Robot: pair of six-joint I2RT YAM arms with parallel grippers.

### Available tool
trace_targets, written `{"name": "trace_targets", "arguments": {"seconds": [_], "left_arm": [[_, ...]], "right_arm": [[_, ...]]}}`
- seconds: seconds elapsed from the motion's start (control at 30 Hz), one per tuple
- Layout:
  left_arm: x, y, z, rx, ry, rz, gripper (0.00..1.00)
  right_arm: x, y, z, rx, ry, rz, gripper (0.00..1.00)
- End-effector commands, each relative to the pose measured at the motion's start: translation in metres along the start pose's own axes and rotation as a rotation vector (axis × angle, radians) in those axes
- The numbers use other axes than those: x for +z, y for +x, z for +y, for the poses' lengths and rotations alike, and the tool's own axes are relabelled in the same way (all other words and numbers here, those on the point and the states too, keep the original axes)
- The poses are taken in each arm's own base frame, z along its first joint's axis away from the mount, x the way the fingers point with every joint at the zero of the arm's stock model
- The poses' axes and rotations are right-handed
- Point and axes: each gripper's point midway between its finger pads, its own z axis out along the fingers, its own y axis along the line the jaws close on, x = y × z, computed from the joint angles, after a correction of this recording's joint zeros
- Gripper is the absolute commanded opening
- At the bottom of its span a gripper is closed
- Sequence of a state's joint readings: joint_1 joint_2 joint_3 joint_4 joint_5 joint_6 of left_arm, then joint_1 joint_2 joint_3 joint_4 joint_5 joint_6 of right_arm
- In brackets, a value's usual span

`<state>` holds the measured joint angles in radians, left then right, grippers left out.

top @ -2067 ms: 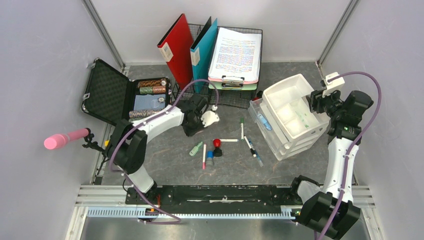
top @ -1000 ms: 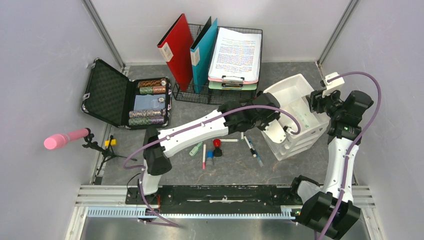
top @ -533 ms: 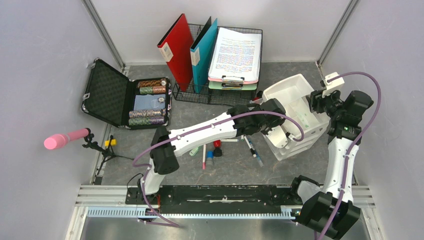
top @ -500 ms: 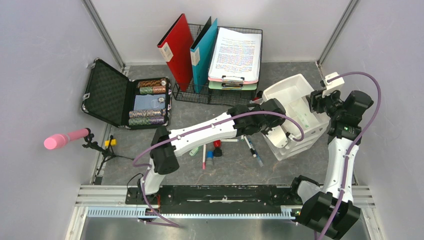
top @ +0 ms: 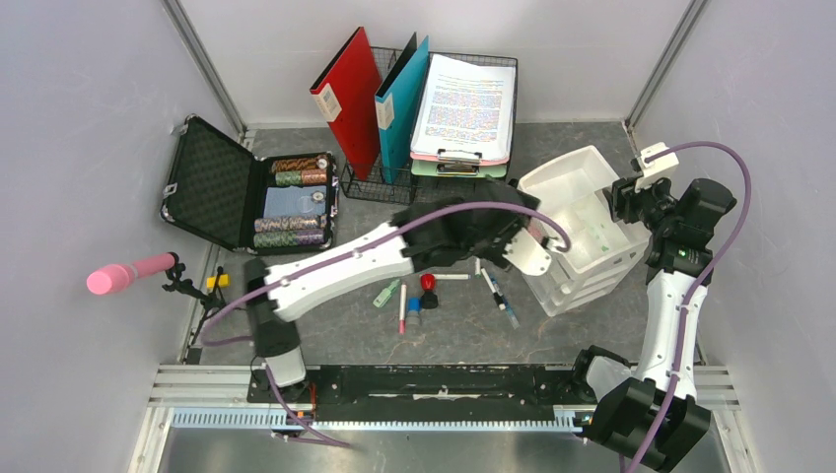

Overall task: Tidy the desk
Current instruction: Place the stationery in the drawer.

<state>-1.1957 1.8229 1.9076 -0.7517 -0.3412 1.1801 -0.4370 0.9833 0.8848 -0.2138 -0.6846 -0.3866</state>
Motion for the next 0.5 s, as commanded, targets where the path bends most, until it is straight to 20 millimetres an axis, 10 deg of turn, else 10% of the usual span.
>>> {"name": "trace_targets", "arguments": {"seconds": [0.0, 0.27, 0.47], "left_arm": [[-0.041, 0.038, -0.015, -0.292, -0.015, 0.025, 0.97], [-0.036, 0.149, -0.143, -0.829, 0.255, 0.215, 1.00], [-0.025, 0.176, -0.226, -1.036, 0.392, 0.334, 1.00]], "right_arm": [[0.003, 0.066, 0.038, 0.125, -0.132, 0.174, 0.58], [0.003, 0.067, 0.039, 0.129, -0.136, 0.177, 0.58], [0.005, 0.071, 0.039, 0.139, -0.142, 0.186, 0.58]]}}
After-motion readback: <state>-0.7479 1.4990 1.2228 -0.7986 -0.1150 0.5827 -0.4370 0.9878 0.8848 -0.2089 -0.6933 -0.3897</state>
